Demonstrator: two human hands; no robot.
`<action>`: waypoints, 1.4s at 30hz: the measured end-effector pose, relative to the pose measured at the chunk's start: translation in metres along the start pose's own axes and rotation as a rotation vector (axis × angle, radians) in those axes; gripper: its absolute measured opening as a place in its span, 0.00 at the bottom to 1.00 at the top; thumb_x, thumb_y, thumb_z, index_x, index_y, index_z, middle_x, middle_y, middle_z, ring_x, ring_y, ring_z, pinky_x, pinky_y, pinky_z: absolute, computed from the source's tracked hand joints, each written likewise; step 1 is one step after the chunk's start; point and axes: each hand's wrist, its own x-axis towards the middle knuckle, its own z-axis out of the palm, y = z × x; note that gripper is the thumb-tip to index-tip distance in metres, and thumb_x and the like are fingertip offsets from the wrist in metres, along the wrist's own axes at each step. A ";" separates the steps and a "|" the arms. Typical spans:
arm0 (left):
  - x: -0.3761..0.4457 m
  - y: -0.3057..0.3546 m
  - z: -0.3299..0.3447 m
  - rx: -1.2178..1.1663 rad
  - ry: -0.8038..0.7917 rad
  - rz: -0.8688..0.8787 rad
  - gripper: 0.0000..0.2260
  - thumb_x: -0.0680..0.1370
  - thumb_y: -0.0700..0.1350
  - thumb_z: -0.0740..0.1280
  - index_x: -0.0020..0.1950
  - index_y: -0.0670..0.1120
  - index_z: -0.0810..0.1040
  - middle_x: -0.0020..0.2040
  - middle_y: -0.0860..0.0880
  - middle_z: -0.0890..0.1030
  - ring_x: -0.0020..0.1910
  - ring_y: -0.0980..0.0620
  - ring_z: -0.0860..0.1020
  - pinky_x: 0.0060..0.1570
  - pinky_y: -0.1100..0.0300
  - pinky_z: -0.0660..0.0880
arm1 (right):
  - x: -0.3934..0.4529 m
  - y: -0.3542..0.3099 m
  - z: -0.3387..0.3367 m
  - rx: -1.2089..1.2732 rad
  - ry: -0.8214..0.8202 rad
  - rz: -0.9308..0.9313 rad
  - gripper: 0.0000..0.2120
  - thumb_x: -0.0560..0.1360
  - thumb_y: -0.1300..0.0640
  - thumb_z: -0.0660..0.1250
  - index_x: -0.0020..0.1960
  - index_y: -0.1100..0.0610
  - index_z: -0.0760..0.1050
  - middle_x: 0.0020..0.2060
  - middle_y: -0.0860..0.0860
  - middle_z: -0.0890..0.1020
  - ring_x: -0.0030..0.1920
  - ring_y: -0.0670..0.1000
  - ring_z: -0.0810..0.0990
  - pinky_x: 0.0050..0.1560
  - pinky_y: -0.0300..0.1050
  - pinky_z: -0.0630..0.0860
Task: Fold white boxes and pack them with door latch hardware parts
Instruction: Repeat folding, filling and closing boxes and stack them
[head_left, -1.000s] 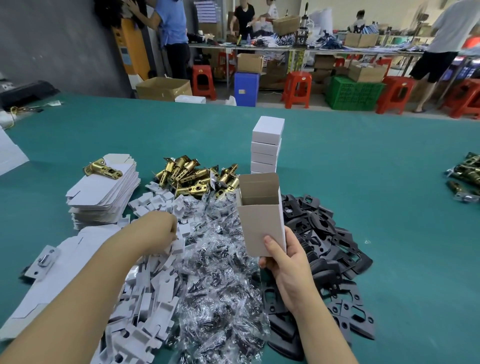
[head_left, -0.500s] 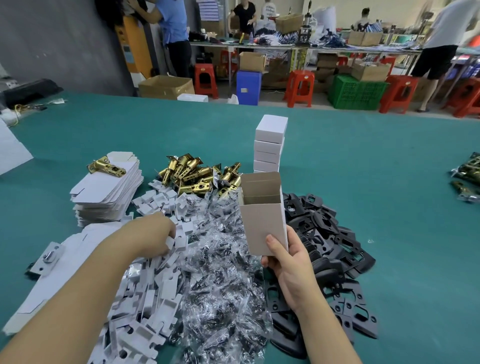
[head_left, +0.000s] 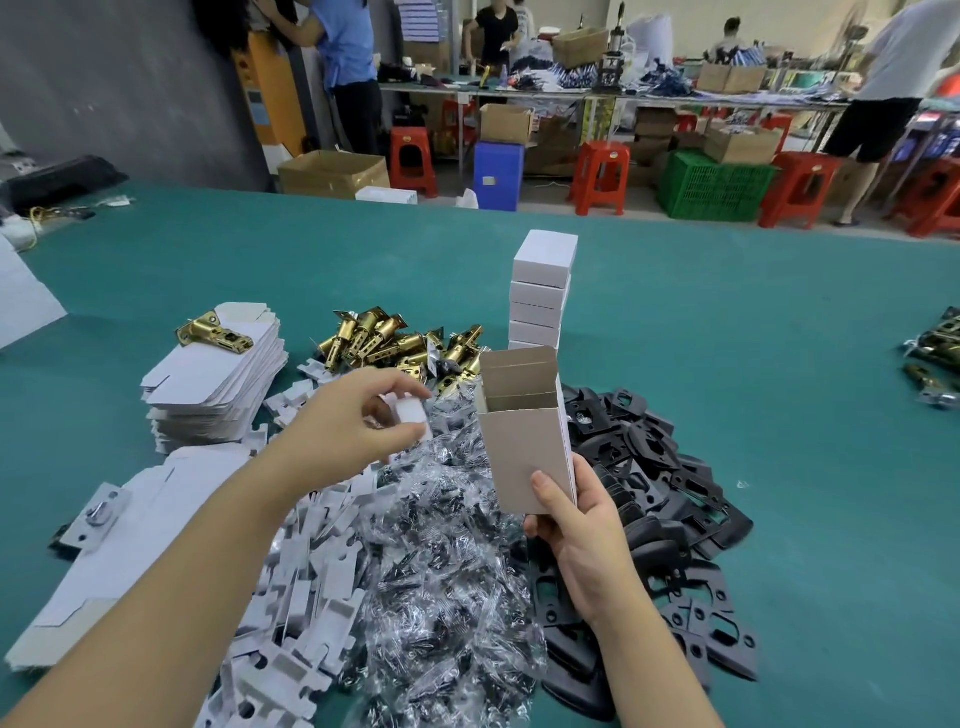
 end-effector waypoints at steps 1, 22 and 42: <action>-0.002 0.008 0.003 -0.089 -0.017 0.017 0.13 0.76 0.44 0.76 0.53 0.62 0.82 0.40 0.54 0.84 0.36 0.55 0.84 0.32 0.68 0.75 | 0.000 0.000 0.000 -0.002 0.002 0.000 0.32 0.59 0.36 0.84 0.60 0.42 0.82 0.55 0.52 0.86 0.47 0.48 0.84 0.39 0.39 0.79; 0.002 0.058 0.028 -0.135 0.177 0.292 0.04 0.77 0.45 0.75 0.50 0.50 0.83 0.39 0.49 0.84 0.31 0.50 0.84 0.34 0.55 0.83 | -0.001 -0.001 0.000 -0.038 0.000 -0.006 0.26 0.65 0.40 0.81 0.61 0.42 0.81 0.55 0.51 0.86 0.48 0.48 0.83 0.39 0.39 0.78; 0.027 0.080 0.032 0.499 -0.081 0.240 0.02 0.81 0.45 0.68 0.53 0.49 0.79 0.45 0.54 0.83 0.45 0.52 0.79 0.49 0.53 0.77 | -0.002 0.000 0.000 -0.113 -0.049 -0.014 0.20 0.71 0.44 0.76 0.62 0.43 0.81 0.53 0.49 0.85 0.48 0.46 0.82 0.40 0.39 0.77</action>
